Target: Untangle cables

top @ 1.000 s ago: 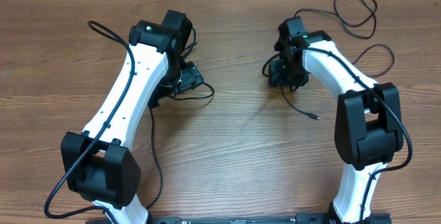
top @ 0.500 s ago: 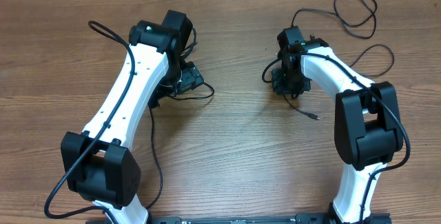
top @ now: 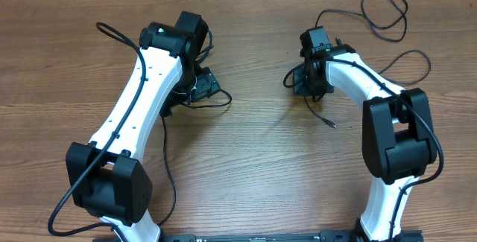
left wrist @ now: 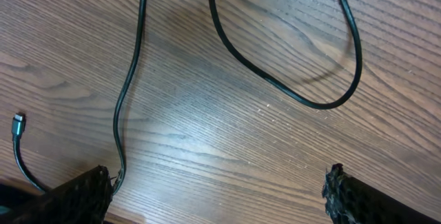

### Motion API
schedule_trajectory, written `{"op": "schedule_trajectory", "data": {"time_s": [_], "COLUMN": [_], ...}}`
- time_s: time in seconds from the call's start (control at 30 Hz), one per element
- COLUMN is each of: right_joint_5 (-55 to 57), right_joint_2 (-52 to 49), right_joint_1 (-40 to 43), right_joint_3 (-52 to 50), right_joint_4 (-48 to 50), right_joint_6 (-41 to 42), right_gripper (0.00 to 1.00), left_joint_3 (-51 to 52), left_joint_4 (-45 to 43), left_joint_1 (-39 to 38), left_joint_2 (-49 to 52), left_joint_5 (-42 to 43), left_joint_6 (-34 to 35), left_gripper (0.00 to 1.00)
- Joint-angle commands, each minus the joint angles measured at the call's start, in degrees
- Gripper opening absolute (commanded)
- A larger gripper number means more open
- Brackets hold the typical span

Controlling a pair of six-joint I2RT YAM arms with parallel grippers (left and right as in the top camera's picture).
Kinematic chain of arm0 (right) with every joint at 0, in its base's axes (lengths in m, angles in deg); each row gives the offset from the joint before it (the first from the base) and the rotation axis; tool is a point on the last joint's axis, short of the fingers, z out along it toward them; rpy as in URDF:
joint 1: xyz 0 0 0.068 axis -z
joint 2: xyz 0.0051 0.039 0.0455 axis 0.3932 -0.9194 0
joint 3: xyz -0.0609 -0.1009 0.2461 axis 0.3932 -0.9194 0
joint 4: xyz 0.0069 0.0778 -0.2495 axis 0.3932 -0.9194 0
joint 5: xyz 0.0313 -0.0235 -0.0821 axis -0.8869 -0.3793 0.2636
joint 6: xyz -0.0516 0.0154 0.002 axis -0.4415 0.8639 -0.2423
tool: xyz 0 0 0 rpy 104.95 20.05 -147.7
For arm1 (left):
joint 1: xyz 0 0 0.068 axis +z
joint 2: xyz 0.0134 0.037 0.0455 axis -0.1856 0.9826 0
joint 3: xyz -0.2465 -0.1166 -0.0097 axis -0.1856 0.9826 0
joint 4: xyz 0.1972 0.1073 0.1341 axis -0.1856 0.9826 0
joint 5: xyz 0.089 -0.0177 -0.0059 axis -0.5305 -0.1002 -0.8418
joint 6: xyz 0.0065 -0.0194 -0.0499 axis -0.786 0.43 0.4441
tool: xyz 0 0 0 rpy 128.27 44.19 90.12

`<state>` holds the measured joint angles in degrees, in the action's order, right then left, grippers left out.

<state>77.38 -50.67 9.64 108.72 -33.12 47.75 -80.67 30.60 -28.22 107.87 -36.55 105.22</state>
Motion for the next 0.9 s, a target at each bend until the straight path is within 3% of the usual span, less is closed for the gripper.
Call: {"op": "schedule_trajectory", "data": {"time_s": [0.0,0.33,0.77,0.83,0.87], "right_joint_5": [3.4,2.0,-3.4,-3.6,-3.5], "right_joint_2": [-0.4,-0.4,-0.4,-0.4,-0.4], "right_joint_1": [1.7,7.3,7.7,7.7,7.7], "right_joint_3": [-0.2,7.4,8.0,8.0,8.0], "right_joint_4": [1.2,0.9,8.8,9.4,9.5], "right_joint_6": [1.1,0.9,0.9,1.3,1.9], "right_gripper": [0.04,0.04,0.05,0.15,0.45], "left_joint_3": [-0.7,-0.7,-0.7,-0.7,-0.7], "left_joint_4": [0.2,0.2,0.2,0.2,0.2], "left_joint_1": [0.1,0.1,0.1,0.1,0.1], "left_joint_2": [-2.0,-2.0,-2.0,-2.0,-2.0], "left_joint_5": [0.0,0.0,0.0,0.0,0.0], "left_joint_6": [-1.1,-1.1,-1.1,-1.1,-1.1], "left_gripper": [0.99,1.0,0.99,1.0,1.0]}}
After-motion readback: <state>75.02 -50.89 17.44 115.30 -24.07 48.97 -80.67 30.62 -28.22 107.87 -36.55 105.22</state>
